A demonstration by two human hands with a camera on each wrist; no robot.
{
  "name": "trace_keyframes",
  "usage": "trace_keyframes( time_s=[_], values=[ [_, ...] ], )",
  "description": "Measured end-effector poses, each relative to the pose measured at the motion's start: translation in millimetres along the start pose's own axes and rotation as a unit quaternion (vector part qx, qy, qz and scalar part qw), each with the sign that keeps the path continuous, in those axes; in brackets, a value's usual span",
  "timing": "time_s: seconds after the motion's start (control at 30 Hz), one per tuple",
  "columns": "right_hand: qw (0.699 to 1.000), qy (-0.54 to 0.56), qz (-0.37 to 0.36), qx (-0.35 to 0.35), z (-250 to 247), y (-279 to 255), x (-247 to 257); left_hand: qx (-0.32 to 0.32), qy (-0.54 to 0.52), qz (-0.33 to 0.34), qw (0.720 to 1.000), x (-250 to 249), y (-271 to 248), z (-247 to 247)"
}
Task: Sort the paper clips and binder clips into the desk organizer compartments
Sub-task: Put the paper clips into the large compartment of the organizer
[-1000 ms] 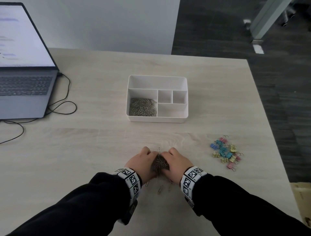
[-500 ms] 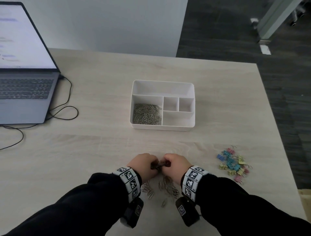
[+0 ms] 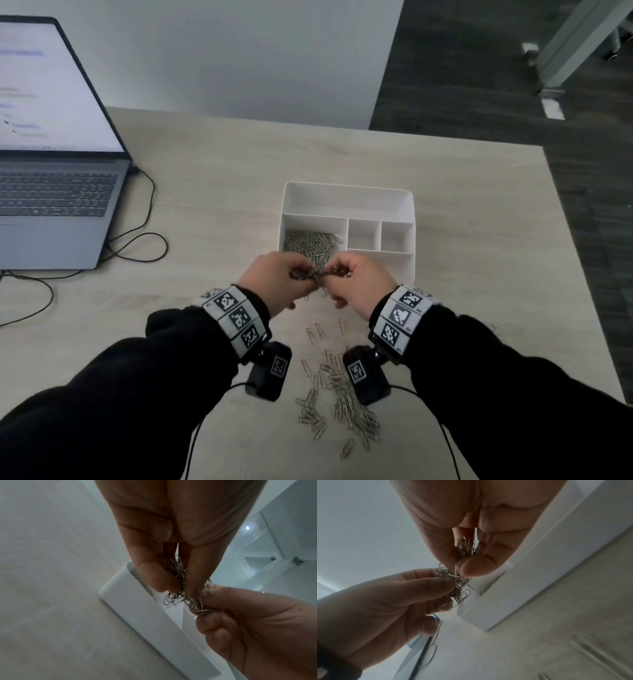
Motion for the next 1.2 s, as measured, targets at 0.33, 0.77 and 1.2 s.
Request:
trace_keyframes(
  time_s=[0.33, 0.77, 1.2],
  values=[
    [0.996, 0.025, 0.049, -0.069, -8.2, 62.7, 13.7, -0.087, 0.083, 0.013, 0.993, -17.7, 58.0, -25.4],
    [0.995, -0.017, 0.009, -0.096, -19.7, 29.9, 4.0, -0.111, 0.098, 0.023, 0.989, -19.9, 32.8, -25.0],
    [0.901, -0.414, -0.087, 0.093, 34.3, -41.0, -73.8, 0.07, 0.248, -0.044, 0.965, 70.0, -48.8, 54.4]
  ],
)
Point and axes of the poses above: each hand's wrist, its own y-axis towards the middle knuckle, its own z-axis out of the palm, x = y × z, the point moved 3 cm from there along y, towards the middle knuckle, and after that the axes turned 15 degrees about -y, right-handed, at the moved point
